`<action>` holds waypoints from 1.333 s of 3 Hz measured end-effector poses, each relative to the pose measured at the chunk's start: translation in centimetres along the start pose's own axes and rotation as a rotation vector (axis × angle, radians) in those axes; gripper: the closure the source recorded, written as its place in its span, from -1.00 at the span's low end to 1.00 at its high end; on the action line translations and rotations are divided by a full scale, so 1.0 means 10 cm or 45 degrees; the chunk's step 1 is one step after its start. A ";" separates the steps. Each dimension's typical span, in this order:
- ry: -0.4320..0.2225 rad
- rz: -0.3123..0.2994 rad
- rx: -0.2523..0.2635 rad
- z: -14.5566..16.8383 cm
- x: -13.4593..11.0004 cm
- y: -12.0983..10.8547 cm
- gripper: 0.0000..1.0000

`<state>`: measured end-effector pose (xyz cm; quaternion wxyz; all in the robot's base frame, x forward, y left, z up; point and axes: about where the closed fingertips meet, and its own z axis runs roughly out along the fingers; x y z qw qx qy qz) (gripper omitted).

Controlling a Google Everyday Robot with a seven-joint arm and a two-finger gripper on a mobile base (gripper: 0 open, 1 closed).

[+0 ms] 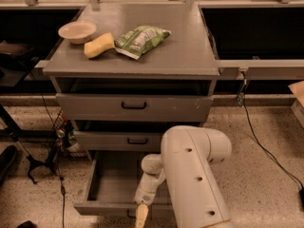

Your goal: Open bottom drawer

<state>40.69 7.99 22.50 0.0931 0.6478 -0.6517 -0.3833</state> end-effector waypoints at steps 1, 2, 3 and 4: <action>0.004 -0.003 -0.020 0.00 0.00 0.03 -1.00; 0.014 -0.015 -0.086 0.03 0.02 0.13 -1.00; 0.014 -0.015 -0.085 0.02 0.02 0.13 -1.00; -0.038 0.023 0.021 -0.10 0.01 0.15 -1.00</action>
Offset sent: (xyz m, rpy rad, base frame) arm -0.0509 -0.0121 0.0243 0.0353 0.2034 0.1470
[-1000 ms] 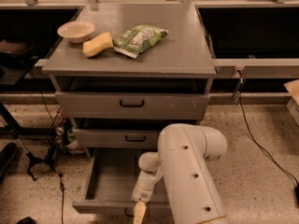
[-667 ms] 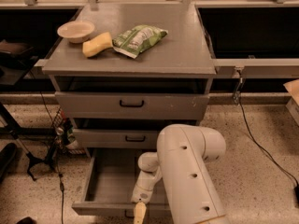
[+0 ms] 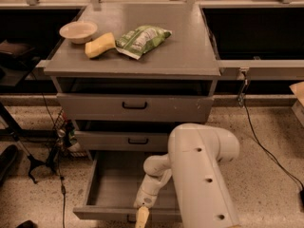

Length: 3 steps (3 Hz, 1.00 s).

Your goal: Open bottom drawer

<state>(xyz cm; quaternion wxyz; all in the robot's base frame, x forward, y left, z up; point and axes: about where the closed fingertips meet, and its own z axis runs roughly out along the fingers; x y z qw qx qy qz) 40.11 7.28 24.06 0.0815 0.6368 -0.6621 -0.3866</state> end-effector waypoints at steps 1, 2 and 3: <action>-0.135 0.102 0.258 -0.39 -0.03 0.15 -1.00; -0.250 0.149 0.513 -0.66 -0.12 -0.04 -1.00; -0.250 0.149 0.513 -0.66 -0.12 -0.04 -1.00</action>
Offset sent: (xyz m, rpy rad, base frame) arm 0.0719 -0.0283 0.0720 0.0178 -0.4247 -0.5017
